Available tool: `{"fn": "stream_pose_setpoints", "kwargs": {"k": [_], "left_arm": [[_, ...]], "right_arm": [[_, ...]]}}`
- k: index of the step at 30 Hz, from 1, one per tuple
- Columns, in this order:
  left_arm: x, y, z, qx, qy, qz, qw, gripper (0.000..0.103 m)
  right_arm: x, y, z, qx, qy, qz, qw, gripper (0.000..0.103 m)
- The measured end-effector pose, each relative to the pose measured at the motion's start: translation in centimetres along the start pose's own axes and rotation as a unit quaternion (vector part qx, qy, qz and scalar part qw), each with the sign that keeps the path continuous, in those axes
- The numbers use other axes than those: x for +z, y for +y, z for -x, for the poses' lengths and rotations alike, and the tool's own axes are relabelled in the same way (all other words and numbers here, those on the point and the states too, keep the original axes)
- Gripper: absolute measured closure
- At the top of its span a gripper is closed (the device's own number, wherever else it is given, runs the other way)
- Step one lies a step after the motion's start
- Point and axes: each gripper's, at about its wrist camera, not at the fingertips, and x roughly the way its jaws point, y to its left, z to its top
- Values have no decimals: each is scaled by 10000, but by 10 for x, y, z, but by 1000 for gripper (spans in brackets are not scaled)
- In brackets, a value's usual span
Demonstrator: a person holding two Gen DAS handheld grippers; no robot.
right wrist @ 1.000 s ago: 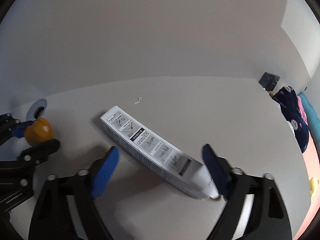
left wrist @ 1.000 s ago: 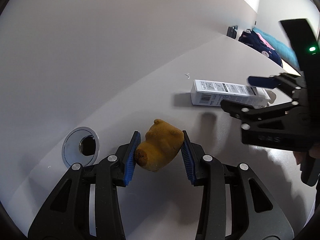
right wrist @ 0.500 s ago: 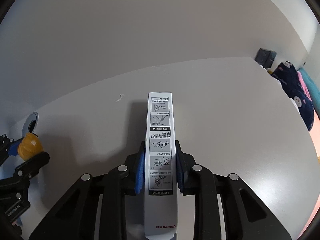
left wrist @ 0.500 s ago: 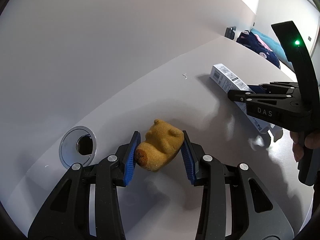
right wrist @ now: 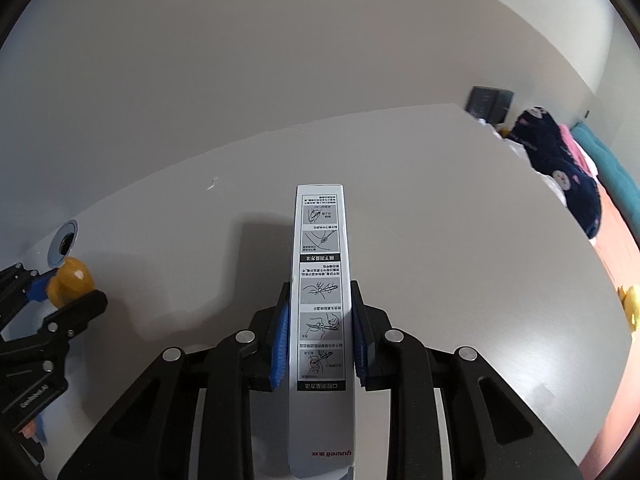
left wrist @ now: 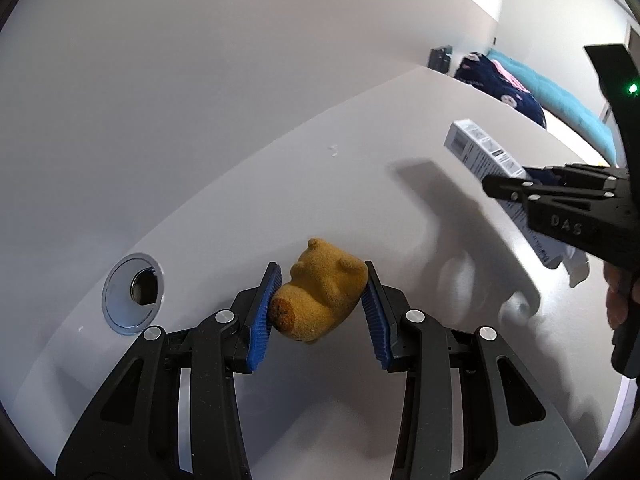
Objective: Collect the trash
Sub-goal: 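Carry the brown bear and white box over the black bin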
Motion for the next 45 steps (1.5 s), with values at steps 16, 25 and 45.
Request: {"fn": "stream_pose_setpoints", "kwargs": {"k": [16, 25, 45], "left_arm": [[10, -110, 44, -570, -249, -659, 9959, 63], [4, -199, 62, -985, -313, -1280, 9864, 63], [-16, -346, 85, -1702, -255, -2385, 9558, 63]], "right_arm": [[-62, -85, 96, -341, -448, -636, 9964, 75], [-120, -153, 152, -701, -606, -1181, 9887, 75], [-227, -261, 233, -1507, -734, -2185, 9613, 75]]}}
